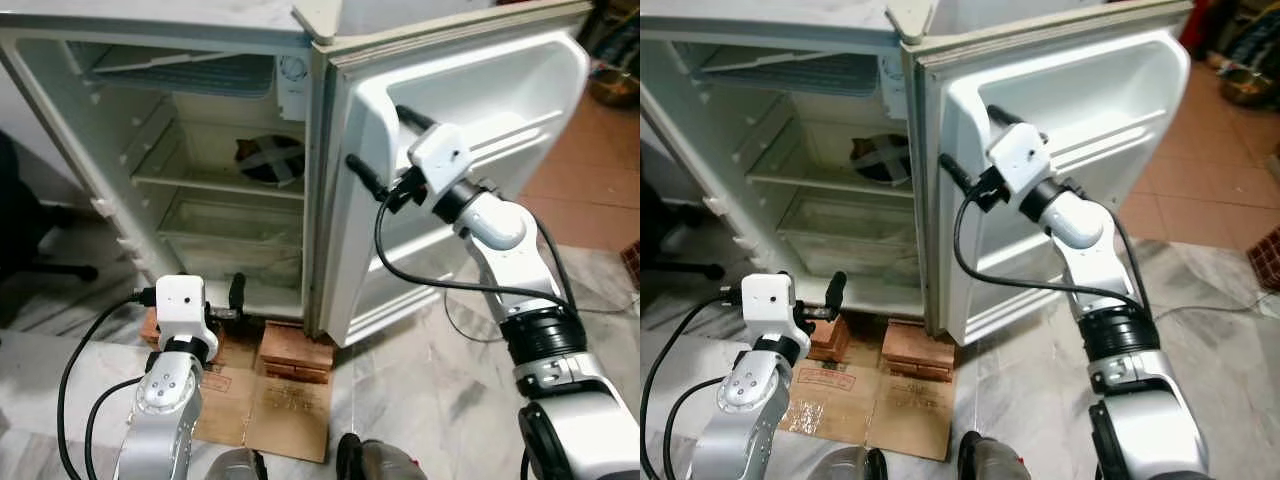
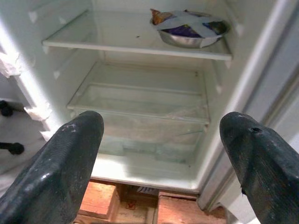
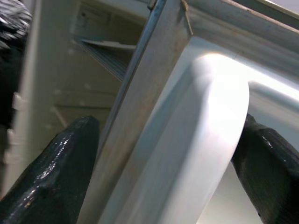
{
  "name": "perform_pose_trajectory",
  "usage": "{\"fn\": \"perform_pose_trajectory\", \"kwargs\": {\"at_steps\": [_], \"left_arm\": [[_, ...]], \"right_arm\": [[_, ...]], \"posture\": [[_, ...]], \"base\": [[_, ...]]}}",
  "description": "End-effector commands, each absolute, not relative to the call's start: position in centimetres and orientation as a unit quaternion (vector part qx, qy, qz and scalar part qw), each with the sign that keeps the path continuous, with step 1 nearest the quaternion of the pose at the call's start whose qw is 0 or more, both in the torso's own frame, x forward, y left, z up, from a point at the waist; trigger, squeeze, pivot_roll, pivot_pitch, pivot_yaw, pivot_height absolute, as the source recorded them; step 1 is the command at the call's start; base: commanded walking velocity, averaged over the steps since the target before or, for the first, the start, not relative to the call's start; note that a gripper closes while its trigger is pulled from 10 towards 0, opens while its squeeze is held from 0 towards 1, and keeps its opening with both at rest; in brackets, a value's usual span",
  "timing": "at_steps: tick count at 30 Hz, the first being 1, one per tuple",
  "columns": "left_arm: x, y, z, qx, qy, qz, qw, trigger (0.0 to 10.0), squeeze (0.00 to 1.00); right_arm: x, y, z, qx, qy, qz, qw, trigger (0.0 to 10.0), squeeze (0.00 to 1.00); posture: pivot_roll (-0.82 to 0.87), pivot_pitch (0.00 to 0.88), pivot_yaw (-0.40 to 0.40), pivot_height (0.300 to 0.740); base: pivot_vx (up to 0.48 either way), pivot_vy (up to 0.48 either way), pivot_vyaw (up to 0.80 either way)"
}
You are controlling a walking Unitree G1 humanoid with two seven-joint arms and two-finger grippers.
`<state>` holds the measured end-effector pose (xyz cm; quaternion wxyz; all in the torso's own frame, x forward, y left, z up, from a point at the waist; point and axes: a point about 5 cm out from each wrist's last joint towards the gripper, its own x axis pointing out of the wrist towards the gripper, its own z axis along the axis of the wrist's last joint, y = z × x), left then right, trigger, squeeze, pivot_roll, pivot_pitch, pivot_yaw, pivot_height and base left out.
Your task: Restocking fridge
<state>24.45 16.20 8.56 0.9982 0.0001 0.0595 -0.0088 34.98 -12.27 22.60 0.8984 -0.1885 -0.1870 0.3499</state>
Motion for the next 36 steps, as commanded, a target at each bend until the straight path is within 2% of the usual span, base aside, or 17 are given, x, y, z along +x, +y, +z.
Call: {"fn": "perform_pose_trajectory", "kwargs": {"at_steps": [1,8,18,23,25,27,28,32,33,36], "left_arm": [[24.5,16.2,8.7,0.002,0.056,-0.012,0.998,10.0,0.0],[24.5,16.0,8.7,0.002,0.055,-0.011,0.998,10.0,0.0],[24.7,16.0,8.7,0.003,0.055,-0.014,0.998,10.0,0.0],[24.8,15.9,8.8,0.003,0.054,-0.017,0.998,10.0,0.0],[24.9,15.9,8.8,0.003,0.054,-0.018,0.998,10.0,0.0],[24.9,15.9,8.8,0.003,0.053,-0.017,0.998,10.0,0.0],[25.0,15.9,8.7,0.003,0.053,-0.017,0.998,10.0,0.0],[25.1,15.8,8.7,0.002,0.053,-0.017,0.998,10.0,0.0],[25.1,15.8,8.7,0.001,0.053,-0.017,0.998,10.0,0.0],[25.0,15.8,8.7,0.0,0.053,-0.016,0.998,10.0,0.0]], "right_arm": [[34.2,-10.6,23.2,-0.184,-0.196,0.399,0.877,10.0,0.0],[31.8,-9.4,23.8,-0.114,-0.175,0.491,0.845,10.0,0.0],[29.5,-9.8,24.8,-0.09,-0.139,0.561,0.811,10.0,0.0],[27.8,-9.5,25.2,-0.063,-0.119,0.615,0.777,10.0,0.0],[27.6,-9.5,25.2,-0.074,-0.118,0.618,0.774,10.0,0.0],[28.0,-9.8,25.0,-0.102,-0.119,0.6,0.784,10.0,0.0],[29.2,-10.5,24.6,-0.151,-0.12,0.561,0.805,10.0,0.0],[31.3,-12.3,23.8,-0.249,-0.107,0.481,0.834,10.0,0.0],[31.9,-13.7,23.2,-0.295,-0.083,0.452,0.837,10.0,0.0],[32.0,-15.2,22.5,-0.328,-0.055,0.445,0.831,10.0,0.0]], "posture": [[0.05,0.103,-0.014,0.74],[0.05,0.103,-0.016,0.74],[0.03,0.103,-0.008,0.74],[0.03,0.101,-0.006,0.74],[0.03,0.101,-0.006,0.74],[0.03,0.1,-0.006,0.74],[0.03,0.097,-0.006,0.74],[0.03,0.095,-0.009,0.74],[0.03,0.097,-0.009,0.74],[0.03,0.097,-0.012,0.74]], "base": [[0.0,0.0,0.0],[0.0,0.0,0.0],[0.0,0.0,0.0],[0.0,0.0,0.0],[0.0,0.0,0.0],[0.0,0.0,0.0],[0.0,0.0,0.0],[0.0,0.0,0.0],[0.0,0.0,0.0],[0.0,0.0,0.0]]}}
